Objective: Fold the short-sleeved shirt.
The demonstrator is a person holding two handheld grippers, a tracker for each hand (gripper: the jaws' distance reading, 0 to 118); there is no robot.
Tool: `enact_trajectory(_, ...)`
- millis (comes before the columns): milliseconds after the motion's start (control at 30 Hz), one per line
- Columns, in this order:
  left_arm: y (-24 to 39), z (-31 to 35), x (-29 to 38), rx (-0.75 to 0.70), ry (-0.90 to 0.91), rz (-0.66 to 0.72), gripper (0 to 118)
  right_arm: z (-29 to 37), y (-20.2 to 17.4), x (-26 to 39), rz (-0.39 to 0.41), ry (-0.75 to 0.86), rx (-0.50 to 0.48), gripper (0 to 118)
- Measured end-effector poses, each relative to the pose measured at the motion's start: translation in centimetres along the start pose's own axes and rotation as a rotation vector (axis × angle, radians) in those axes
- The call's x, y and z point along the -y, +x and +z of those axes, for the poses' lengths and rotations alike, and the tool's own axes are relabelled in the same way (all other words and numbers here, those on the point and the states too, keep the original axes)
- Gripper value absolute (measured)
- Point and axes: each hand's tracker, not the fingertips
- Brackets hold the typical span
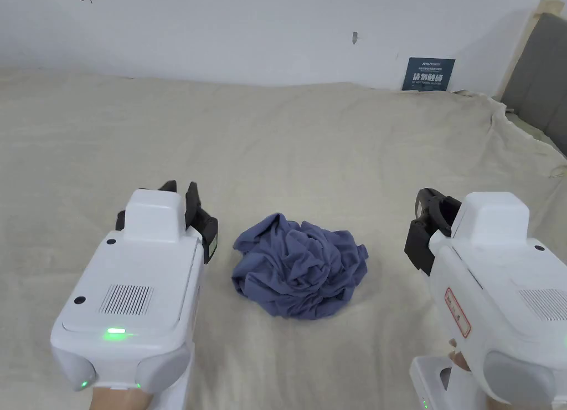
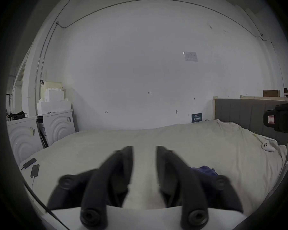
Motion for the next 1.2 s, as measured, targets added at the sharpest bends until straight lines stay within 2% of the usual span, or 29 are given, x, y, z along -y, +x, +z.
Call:
enact_trajectory(100, -0.2, 0.2, 0.8, 0.025, -0.031, 0.042, 0, 0.7, -1.0, 0.0, -0.003, -0.011, -0.006, 0)
enact_trajectory(567, 0.3, 0.6, 3.0, 0.046, -0.130, 0.079, 0, 1.1, -0.7, 2.0, -0.020, -0.100, 0.014, 1)
enact_trajectory(600, 0.3, 0.6, 3.0, 0.046, -0.134, 0.081, 0, 0.9, -0.7, 1.9, -0.023, -0.112, 0.010, 9)
enact_trajectory(633, 0.3, 0.5, 3.0, 0.046, -0.136, 0.081, 0, 0.4, -0.6, 1.8, -0.025, -0.140, 0.004, 31)
enact_trajectory(667, 0.3, 0.5, 3.0, 0.046, -0.136, 0.080, 0, 0.0, -0.5, 1.6, -0.023, -0.162, 0.003, 62)
enact_trajectory(700, 0.3, 0.4, 2.9, 0.045, -0.137, 0.078, 0, -0.6, -0.4, 1.3, -0.025, -0.195, -0.024, 99)
enact_trajectory(733, 0.3, 0.4, 2.9, 0.043, -0.136, 0.078, 0, -1.4, -0.2, 1.0, -0.025, -0.218, -0.023, 114)
enact_trajectory(767, 0.2, 0.4, 2.9, 0.042, -0.134, 0.079, 0, -2.3, 0.5, 1.0, -0.034, -0.217, -0.011, 118)
enact_trajectory(900, -0.1, 0.1, 2.6, 0.037, -0.136, 0.081, 0, -6.6, 1.2, -0.6, -0.046, -0.324, -0.023, 118)
enact_trajectory(1000, -0.4, -0.4, 2.5, 0.035, -0.145, 0.088, 0, -11.5, 1.4, -1.4, -0.004, -0.443, 0.006, 118)
enact_trajectory(1100, -0.6, -1.1, 2.5, 0.032, -0.155, 0.099, 0, -17.0, 1.2, -0.7, 0.047, -0.607, 0.012, 118)
enact_trajectory(1200, -0.8, -1.9, 2.7, 0.031, -0.168, 0.107, 0, -22.5, 0.9, 1.6, 0.057, -0.804, -0.002, 118)
